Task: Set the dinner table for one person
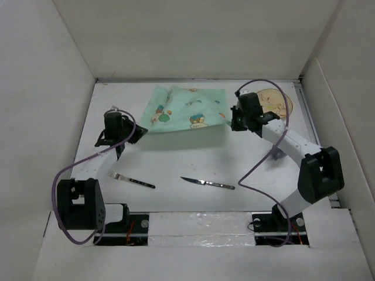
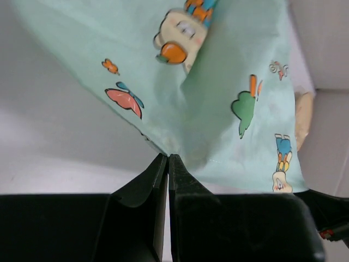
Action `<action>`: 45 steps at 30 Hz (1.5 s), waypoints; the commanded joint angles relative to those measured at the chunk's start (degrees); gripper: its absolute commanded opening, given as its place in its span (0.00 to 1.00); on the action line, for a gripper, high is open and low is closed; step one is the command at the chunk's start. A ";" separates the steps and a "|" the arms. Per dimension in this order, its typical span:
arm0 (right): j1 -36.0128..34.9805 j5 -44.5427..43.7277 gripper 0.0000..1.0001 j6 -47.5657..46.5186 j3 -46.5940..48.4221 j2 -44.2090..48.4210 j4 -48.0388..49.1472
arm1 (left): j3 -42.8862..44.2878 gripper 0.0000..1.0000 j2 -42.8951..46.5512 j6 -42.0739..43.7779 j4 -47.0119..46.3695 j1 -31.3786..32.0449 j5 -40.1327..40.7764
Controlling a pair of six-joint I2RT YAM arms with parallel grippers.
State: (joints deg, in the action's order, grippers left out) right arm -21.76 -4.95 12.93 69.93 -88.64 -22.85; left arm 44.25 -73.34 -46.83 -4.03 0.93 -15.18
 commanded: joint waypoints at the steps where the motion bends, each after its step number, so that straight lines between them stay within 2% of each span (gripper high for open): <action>1: 1.02 -6.47 0.00 1.74 -2.78 0.14 1.95 | -4.86 0.00 2.58 -0.46 -2.74 -1.19 3.49; 3: 0.41 -8.40 0.00 1.84 -4.36 -0.39 1.41 | -7.86 0.00 3.72 -0.37 -2.30 -1.19 4.19; 4: 0.40 -8.84 0.00 1.92 -4.80 -0.22 0.71 | -8.04 0.05 3.99 0.41 -0.21 -1.19 4.72; 5: 0.40 -9.63 0.00 2.10 -5.15 -0.13 0.36 | -8.21 0.17 4.17 1.12 0.86 -1.19 4.72; 6: 0.40 -10.68 0.00 2.45 -5.85 0.22 -0.78 | -8.04 0.41 5.22 3.04 2.52 -1.19 4.55; 8: 0.40 -11.22 0.01 2.54 -6.38 0.31 -1.84 | -7.69 0.56 5.92 4.90 3.85 -1.19 5.33; 10: 0.40 -12.36 0.03 3.42 -6.91 0.31 -3.59 | -6.81 0.64 8.21 6.65 7.96 -1.19 10.06; 13: 0.40 -11.49 0.08 4.73 -7.44 0.40 -6.40 | -5.32 0.66 8.66 9.38 10.09 -1.19 14.56; 14: 0.40 -10.96 0.18 5.00 -7.70 0.49 -7.03 | -4.36 0.66 6.74 10.87 10.01 -1.19 14.56; 16: -0.30 -10.43 0.28 5.96 -8.32 1.45 -9.13 | -2.77 0.66 3.92 12.02 9.57 -1.19 14.56; 17: -0.30 -10.26 0.37 6.23 -8.41 1.71 -9.84 | -0.68 0.66 0.43 12.63 9.57 -1.19 14.56; 18: -0.30 -10.52 0.40 6.84 -8.49 2.33 -10.63 | 0.74 0.66 -1.52 13.77 9.66 -1.19 16.48; 20: -0.30 -11.74 0.52 7.20 -7.80 4.52 -12.65 | 4.86 0.66 -5.04 14.31 14.21 -1.19 18.16; 26: 0.23 -10.26 0.63 7.46 -4.54 8.92 -13.97 | 2.25 0.64 -6.81 16.86 17.83 -1.19 20.63; 32: 0.84 -5.16 0.67 11.41 -8.66 4.44 -9.77 | 1.63 0.60 -11.47 16.42 20.29 -1.19 16.85; 37: 3.48 -1.55 0.70 14.93 -12.72 0.41 -4.40 | -0.13 0.58 -11.03 16.51 19.85 -1.19 15.89; 40: 4.27 -1.55 0.71 16.33 -12.19 -1.97 -2.91 | -0.13 0.51 -13.14 16.16 19.51 -1.19 15.44; 41: 5.83 -1.99 0.76 17.21 -11.93 -3.02 -2.99 | -0.48 0.47 -13.40 15.81 19.33 -1.19 15.44; 42: 6.46 -2.08 0.80 17.74 -11.84 -3.38 -2.81 | -0.74 0.41 -13.41 15.11 19.06 -1.19 16.23; 43: 7.07 -1.65 0.86 18.44 -11.84 -3.47 -2.55 | -1.00 0.30 -13.32 14.84 18.10 -1.19 16.41; 45: 8.48 -0.94 0.88 19.15 -11.92 -3.82 -2.81 | -1.10 0.16 -13.84 14.66 17.74 -1.19 16.67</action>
State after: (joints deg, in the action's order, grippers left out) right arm -15.18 -6.83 29.34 57.14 -92.99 -28.84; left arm 44.47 -86.02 -31.64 13.41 -0.12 1.54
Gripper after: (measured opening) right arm 0.877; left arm 0.187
